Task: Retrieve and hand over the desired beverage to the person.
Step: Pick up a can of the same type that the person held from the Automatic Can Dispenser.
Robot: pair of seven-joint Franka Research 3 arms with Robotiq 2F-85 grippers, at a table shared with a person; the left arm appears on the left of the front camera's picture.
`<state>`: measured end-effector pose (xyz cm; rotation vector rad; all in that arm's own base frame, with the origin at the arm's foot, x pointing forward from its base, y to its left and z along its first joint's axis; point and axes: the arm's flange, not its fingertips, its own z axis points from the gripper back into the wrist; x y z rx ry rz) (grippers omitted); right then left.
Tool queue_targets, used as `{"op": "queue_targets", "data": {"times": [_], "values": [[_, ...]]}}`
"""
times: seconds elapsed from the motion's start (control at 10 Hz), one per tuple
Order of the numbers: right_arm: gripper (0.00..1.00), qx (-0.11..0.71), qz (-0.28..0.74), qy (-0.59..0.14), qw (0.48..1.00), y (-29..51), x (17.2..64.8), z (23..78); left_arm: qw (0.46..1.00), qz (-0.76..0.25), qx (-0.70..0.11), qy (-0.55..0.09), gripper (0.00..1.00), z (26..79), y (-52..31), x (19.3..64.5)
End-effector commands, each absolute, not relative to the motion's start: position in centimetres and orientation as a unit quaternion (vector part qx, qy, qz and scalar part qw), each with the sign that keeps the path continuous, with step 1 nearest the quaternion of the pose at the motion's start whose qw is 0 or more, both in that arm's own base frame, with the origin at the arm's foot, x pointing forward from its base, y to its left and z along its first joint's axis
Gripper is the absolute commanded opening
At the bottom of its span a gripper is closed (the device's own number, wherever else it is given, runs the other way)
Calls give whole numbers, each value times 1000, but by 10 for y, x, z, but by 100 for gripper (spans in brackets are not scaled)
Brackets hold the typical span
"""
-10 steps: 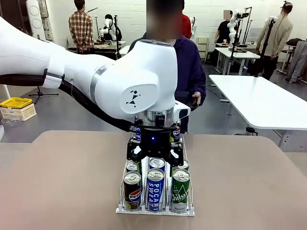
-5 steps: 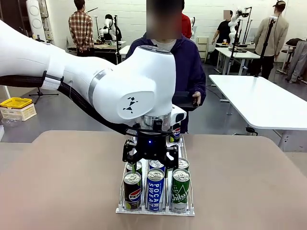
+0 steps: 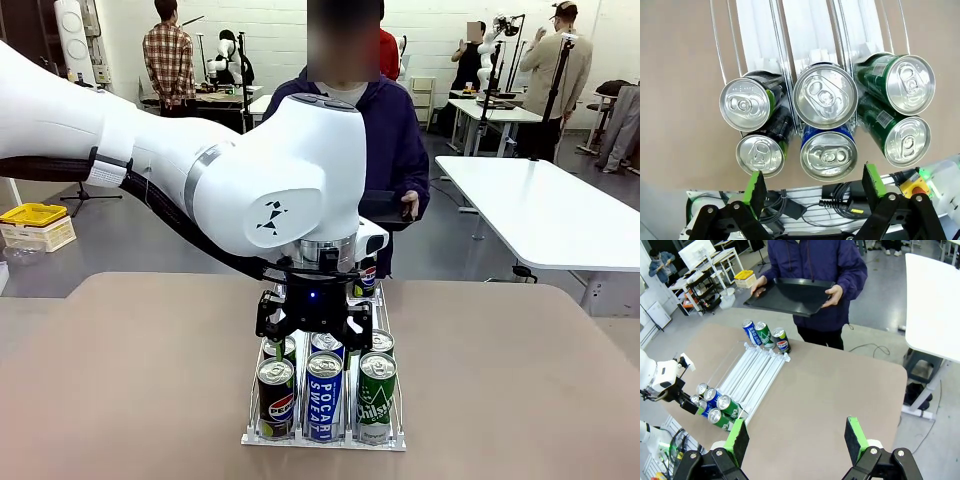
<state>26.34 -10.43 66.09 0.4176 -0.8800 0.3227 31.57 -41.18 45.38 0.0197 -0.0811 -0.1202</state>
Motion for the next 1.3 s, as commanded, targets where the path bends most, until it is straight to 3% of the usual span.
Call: {"op": "queue_targets", "data": {"times": [0.0,1.2], "values": [[100,204,157,-420,870,-104,264,660,998,-47,11,-35,100,449,-416,317],[100,204,157,-420,870,-104,264,660,999,-7,-4,-53,100,423,-422,321]]}}
